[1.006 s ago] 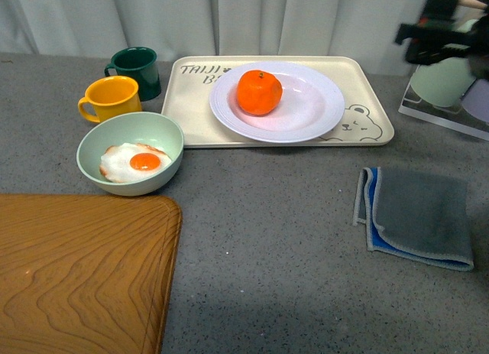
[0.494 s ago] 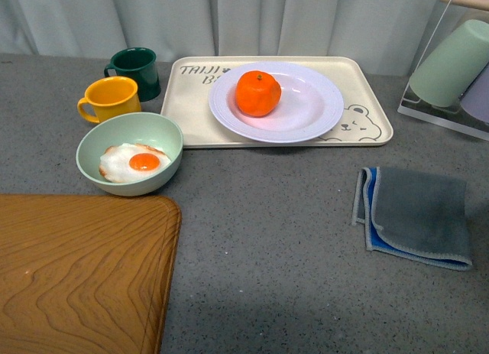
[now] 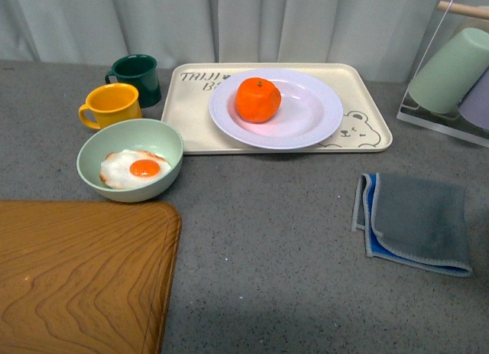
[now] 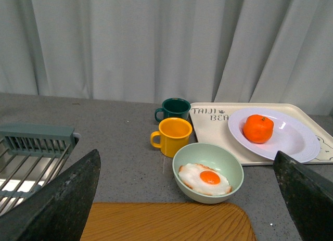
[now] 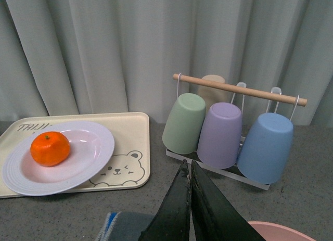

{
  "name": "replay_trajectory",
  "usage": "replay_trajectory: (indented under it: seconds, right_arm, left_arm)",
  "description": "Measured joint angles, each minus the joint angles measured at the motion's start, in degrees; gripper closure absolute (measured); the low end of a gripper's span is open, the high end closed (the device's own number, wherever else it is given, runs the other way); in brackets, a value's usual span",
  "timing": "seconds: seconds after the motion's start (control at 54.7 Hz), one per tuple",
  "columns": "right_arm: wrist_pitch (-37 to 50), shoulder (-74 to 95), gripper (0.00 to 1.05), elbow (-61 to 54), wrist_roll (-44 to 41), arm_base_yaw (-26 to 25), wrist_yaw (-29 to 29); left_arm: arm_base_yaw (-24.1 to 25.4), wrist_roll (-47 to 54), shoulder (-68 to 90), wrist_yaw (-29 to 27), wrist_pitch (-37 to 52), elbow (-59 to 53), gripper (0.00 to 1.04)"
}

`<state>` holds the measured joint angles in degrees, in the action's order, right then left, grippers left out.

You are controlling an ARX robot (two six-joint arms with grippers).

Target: Place orange and plate with both arms

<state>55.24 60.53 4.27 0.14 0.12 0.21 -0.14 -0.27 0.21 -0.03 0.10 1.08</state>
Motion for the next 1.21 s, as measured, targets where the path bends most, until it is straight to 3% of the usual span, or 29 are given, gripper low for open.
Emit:
replay_trajectory:
  seconds: [0.695, 1.207]
  right_arm:
    - [-26.97, -31.95, 1.04, -3.98, 0.0, 0.0, -0.11]
    - [-40.85, -46.34, 1.04, -3.98, 0.02, 0.0, -0.11]
  left_arm:
    - [0.0, 0.0, 0.0, 0.0, 0.0, 0.0, 0.07]
    - [0.0, 0.0, 0.0, 0.0, 0.0, 0.0, 0.07]
